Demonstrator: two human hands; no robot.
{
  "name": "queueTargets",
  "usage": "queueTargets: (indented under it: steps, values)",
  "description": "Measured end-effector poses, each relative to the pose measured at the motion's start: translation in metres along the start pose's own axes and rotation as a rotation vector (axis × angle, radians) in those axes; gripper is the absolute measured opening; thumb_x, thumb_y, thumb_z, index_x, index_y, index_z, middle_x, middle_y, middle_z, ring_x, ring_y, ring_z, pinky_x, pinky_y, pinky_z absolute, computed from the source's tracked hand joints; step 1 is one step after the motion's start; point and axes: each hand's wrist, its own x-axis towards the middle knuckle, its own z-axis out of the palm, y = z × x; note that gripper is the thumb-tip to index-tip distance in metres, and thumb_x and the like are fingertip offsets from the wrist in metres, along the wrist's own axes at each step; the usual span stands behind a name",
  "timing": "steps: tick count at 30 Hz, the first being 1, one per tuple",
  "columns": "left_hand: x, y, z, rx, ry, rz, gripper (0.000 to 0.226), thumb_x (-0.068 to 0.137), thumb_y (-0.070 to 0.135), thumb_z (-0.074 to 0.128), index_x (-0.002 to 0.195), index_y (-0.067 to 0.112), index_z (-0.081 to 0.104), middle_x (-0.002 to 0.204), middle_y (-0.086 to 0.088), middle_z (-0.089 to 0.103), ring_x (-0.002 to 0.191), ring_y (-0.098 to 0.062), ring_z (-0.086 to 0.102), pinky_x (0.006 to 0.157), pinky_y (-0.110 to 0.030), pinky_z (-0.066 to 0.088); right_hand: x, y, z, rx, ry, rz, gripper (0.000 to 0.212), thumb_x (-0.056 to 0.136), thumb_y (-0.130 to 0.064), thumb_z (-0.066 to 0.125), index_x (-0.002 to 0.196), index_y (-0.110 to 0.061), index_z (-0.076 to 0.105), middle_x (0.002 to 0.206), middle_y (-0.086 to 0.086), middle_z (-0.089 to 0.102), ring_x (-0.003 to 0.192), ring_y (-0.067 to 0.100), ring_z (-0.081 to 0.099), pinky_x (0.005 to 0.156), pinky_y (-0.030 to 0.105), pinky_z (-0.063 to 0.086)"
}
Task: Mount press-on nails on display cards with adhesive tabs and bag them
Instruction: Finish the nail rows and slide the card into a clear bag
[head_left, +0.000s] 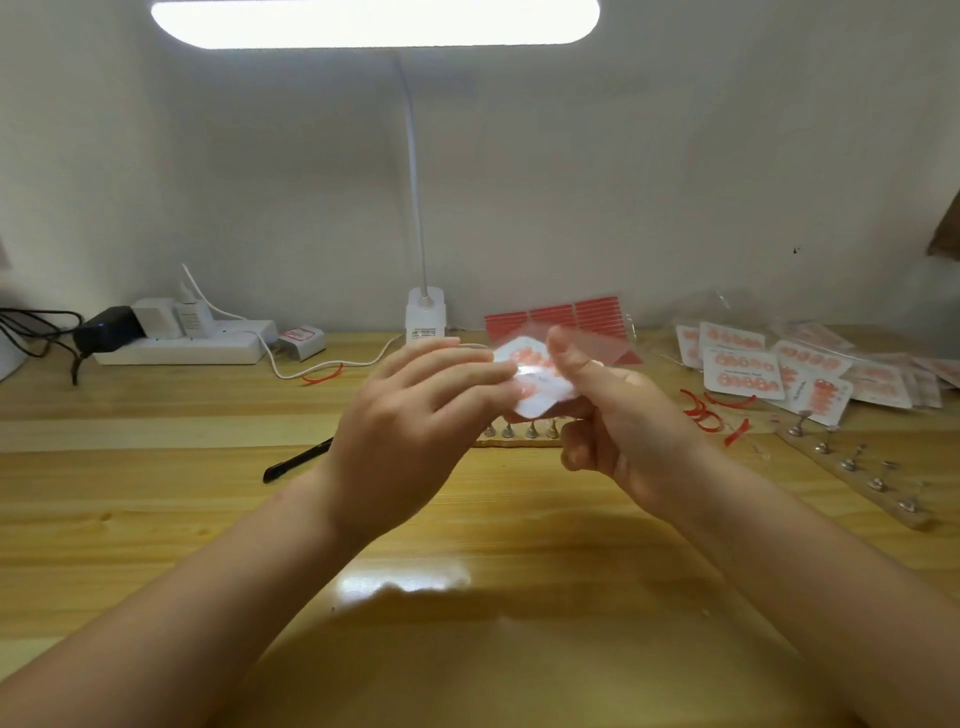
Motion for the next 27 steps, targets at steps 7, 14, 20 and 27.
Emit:
queueTargets:
  steps: [7, 14, 20, 27]
  values:
    - [0.014, 0.003, -0.007, -0.663, 0.175, -0.805, 0.006, 0.088, 0.019, 0.067, 0.092, 0.023, 0.069, 0.084, 0.010, 0.073, 0.083, -0.008, 0.071, 0.072, -0.020, 0.056, 0.001, 0.009, -0.009, -0.294, 0.101, -0.122, 0.078, 0.067, -0.084, 0.046, 0.077, -0.011, 0.072, 0.070, 0.002, 0.070, 0.052, 0.015, 0.059, 0.057, 0.027, 0.048]
    - [0.015, 0.001, 0.000, -1.121, 0.053, -1.319, 0.013, 0.096, 0.017, 0.056, 0.093, 0.009, 0.067, 0.086, -0.007, 0.074, 0.081, -0.021, 0.072, 0.064, -0.028, 0.058, 0.007, 0.017, -0.010, -0.076, 0.083, -0.037, 0.062, 0.065, -0.050, 0.073, 0.114, -0.013, 0.058, 0.109, 0.008, 0.068, 0.081, 0.016, 0.069, 0.070, 0.029, 0.055]
    - [0.009, 0.006, 0.007, -1.120, -0.096, -1.420, 0.011, 0.087, 0.026, 0.067, 0.089, 0.020, 0.076, 0.088, -0.004, 0.076, 0.081, -0.018, 0.072, 0.064, -0.030, 0.057, 0.003, 0.023, -0.002, 0.118, -0.030, -0.058, 0.021, 0.074, -0.027, 0.071, 0.092, -0.018, 0.075, 0.094, 0.007, 0.075, 0.089, 0.023, 0.073, 0.063, 0.027, 0.057]
    - [0.007, 0.008, 0.011, -1.212, -0.214, -1.516, 0.035, 0.067, 0.040, 0.072, 0.096, 0.022, 0.076, 0.091, 0.000, 0.076, 0.077, -0.013, 0.070, 0.065, -0.027, 0.052, 0.004, 0.031, 0.001, 0.148, 0.014, -0.036, 0.034, 0.074, -0.029, 0.073, 0.104, -0.014, 0.071, 0.101, 0.009, 0.074, 0.094, 0.024, 0.072, 0.071, 0.031, 0.060]
